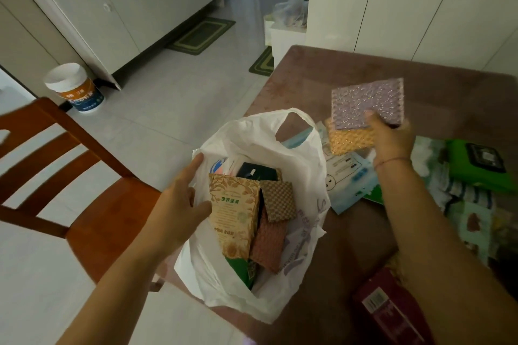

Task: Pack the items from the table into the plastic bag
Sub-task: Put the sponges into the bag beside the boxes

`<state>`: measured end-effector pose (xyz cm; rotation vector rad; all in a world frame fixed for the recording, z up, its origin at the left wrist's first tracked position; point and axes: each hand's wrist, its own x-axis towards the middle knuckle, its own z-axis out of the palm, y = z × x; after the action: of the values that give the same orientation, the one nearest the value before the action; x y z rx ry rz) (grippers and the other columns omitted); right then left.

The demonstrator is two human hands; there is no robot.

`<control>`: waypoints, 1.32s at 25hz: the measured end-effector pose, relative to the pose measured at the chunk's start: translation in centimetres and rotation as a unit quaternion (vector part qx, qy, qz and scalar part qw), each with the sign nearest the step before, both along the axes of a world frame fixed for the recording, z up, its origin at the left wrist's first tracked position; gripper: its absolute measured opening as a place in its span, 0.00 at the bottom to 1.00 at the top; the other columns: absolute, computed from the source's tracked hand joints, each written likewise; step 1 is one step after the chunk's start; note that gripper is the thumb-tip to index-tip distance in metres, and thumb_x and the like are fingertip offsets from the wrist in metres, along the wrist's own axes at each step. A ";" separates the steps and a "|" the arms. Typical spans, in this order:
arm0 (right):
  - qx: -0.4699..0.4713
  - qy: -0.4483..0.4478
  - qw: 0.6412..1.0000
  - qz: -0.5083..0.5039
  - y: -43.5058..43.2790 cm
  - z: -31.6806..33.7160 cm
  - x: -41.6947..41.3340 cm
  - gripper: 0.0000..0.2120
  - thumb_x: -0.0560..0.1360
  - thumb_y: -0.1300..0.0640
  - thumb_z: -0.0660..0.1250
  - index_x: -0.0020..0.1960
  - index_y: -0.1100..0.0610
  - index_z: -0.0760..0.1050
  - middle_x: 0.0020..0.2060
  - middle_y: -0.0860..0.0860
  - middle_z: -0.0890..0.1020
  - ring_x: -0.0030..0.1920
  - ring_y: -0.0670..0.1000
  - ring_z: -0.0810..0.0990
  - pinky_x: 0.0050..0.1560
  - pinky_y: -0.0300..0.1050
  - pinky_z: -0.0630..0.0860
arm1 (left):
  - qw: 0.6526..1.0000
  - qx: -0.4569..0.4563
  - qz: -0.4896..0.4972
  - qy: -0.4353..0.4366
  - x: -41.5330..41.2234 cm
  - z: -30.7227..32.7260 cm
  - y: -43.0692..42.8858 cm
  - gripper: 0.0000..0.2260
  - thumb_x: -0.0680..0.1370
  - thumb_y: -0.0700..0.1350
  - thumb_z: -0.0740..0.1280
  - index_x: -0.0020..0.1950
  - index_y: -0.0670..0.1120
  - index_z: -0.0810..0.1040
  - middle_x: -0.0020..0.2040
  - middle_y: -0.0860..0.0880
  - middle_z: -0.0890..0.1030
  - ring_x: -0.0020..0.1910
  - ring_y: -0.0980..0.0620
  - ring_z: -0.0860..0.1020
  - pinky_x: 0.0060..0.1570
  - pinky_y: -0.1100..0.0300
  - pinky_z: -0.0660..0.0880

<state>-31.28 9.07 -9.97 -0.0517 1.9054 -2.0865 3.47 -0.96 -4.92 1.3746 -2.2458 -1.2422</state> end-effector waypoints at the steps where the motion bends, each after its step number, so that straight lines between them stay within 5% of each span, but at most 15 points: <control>1: -0.050 0.028 0.998 0.035 1.5 1.8 1.4 0.23 0.65 0.50 0.76 0.56 0.55 0.75 0.50 0.49 0.83 0.52 0.53 0.83 0.54 0.52 0.80 | 1.000 0.004 -0.004 0.005 0.1 0.1 0.1 0.36 0.71 0.43 0.71 0.65 0.70 0.56 0.50 0.62 0.77 0.41 0.64 0.78 0.28 0.69 0.75; 4: -0.098 0.032 0.956 0.275 3.6 3.5 7.7 0.28 0.64 0.51 0.77 0.61 0.58 0.75 0.54 0.53 0.84 0.56 0.54 0.83 0.55 0.50 0.79 | 1.000 0.007 -0.019 0.022 0.1 0.4 0.5 0.36 0.71 0.42 0.71 0.67 0.68 0.56 0.52 0.60 0.76 0.44 0.60 0.79 0.34 0.62 0.78; 6: -0.020 -0.029 0.913 0.406 3.2 2.3 12.5 0.25 0.66 0.54 0.75 0.61 0.60 0.75 0.55 0.55 0.84 0.56 0.56 0.82 0.59 0.53 0.77 | 0.999 0.008 -0.021 0.037 0.2 0.8 0.5 0.34 0.70 0.42 0.71 0.66 0.67 0.57 0.52 0.62 0.74 0.47 0.59 0.77 0.45 0.52 0.79; 9: 0.151 -0.049 0.880 0.447 1.4 -0.5 18.6 0.22 0.69 0.53 0.74 0.60 0.57 0.73 0.57 0.52 0.80 0.60 0.54 0.78 0.61 0.49 0.75 | 0.998 0.026 -0.007 0.056 1.0 1.2 0.3 0.34 0.70 0.43 0.71 0.67 0.67 0.59 0.55 0.63 0.73 0.49 0.57 0.76 0.50 0.49 0.77; 13: 0.361 0.205 0.766 0.490 -0.1 -3.6 24.6 0.31 0.68 0.43 0.71 0.65 0.53 0.64 0.62 0.52 0.73 0.63 0.54 0.72 0.65 0.50 0.71 | 0.996 0.030 0.014 0.078 1.6 1.2 -0.2 0.35 0.71 0.39 0.71 0.66 0.69 0.59 0.57 0.58 0.74 0.49 0.54 0.78 0.41 0.55 0.79; 16: 0.446 0.266 0.693 0.501 0.0 -3.9 24.9 0.36 0.66 0.37 0.70 0.66 0.52 0.61 0.62 0.53 0.70 0.63 0.56 0.71 0.66 0.53 0.69 | 0.995 0.018 0.027 0.089 1.8 1.1 -0.6 0.36 0.70 0.38 0.71 0.68 0.65 0.60 0.57 0.57 0.74 0.51 0.52 0.78 0.46 0.47 0.78; 17: 0.407 0.236 0.712 0.521 0.2 -3.5 23.9 0.36 0.64 0.35 0.69 0.65 0.51 0.62 0.61 0.52 0.71 0.61 0.55 0.72 0.64 0.53 0.70 | 0.995 0.015 0.029 0.090 1.8 1.0 -0.7 0.36 0.70 0.37 0.71 0.69 0.64 0.61 0.58 0.57 0.74 0.51 0.52 0.78 0.47 0.45 0.78; 19: 0.260 0.168 0.811 0.497 0.9 -2.3 20.9 0.32 0.63 0.34 0.68 0.60 0.48 0.66 0.55 0.46 0.73 0.55 0.47 0.75 0.55 0.44 0.75 | 0.996 0.007 0.026 0.085 1.9 0.9 -1.0 0.35 0.70 0.38 0.71 0.69 0.64 0.61 0.58 0.57 0.74 0.49 0.53 0.78 0.47 0.45 0.78; 21: 0.180 0.185 0.915 0.310 1.6 -2.4 15.7 0.19 0.69 0.43 0.69 0.56 0.49 0.71 0.49 0.43 0.76 0.49 0.44 0.77 0.46 0.35 0.74 | 0.996 0.009 0.023 0.085 1.8 0.9 -1.1 0.35 0.70 0.39 0.71 0.69 0.64 0.61 0.57 0.57 0.74 0.48 0.55 0.78 0.46 0.46 0.78; 23: 0.217 0.187 0.949 0.135 2.4 -3.8 9.8 0.13 0.72 0.52 0.69 0.54 0.56 0.74 0.51 0.52 0.78 0.52 0.53 0.79 0.48 0.41 0.75 | 0.996 0.018 0.018 0.085 1.7 0.8 -1.1 0.36 0.70 0.39 0.71 0.69 0.65 0.60 0.56 0.58 0.75 0.47 0.56 0.79 0.45 0.47 0.79; 25: 0.335 0.170 0.917 0.138 2.8 -6.3 4.9 0.20 0.72 0.54 0.71 0.60 0.60 0.72 0.58 0.58 0.74 0.59 0.59 0.75 0.57 0.48 0.74 | 0.996 0.029 0.005 0.084 1.4 0.6 -0.9 0.36 0.70 0.37 0.71 0.69 0.65 0.60 0.58 0.56 0.75 0.50 0.53 0.79 0.46 0.46 0.78; 27: 0.447 0.182 0.848 0.220 2.4 -8.7 1.5 0.29 0.70 0.52 0.73 0.66 0.62 0.69 0.64 0.60 0.70 0.63 0.61 0.71 0.64 0.54 0.71 | 0.996 0.040 -0.006 0.079 1.1 0.4 -0.7 0.37 0.70 0.38 0.71 0.68 0.67 0.60 0.56 0.57 0.76 0.51 0.52 0.80 0.46 0.45 0.80; 33: 0.514 0.189 0.776 0.313 -1.8 -11.6 -3.0 0.41 0.64 0.45 0.77 0.69 0.61 0.62 0.66 0.61 0.70 0.65 0.62 0.71 0.64 0.56 0.71 | 0.999 0.025 -0.013 0.044 0.7 0.2 -0.1 0.37 0.69 0.41 0.72 0.61 0.76 0.58 0.53 0.66 0.75 0.49 0.59 0.80 0.36 0.62 0.79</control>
<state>-34.31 7.31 -21.54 -0.7672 2.5133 -0.4685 4.15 -1.07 -4.71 1.2840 -2.1944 -1.3500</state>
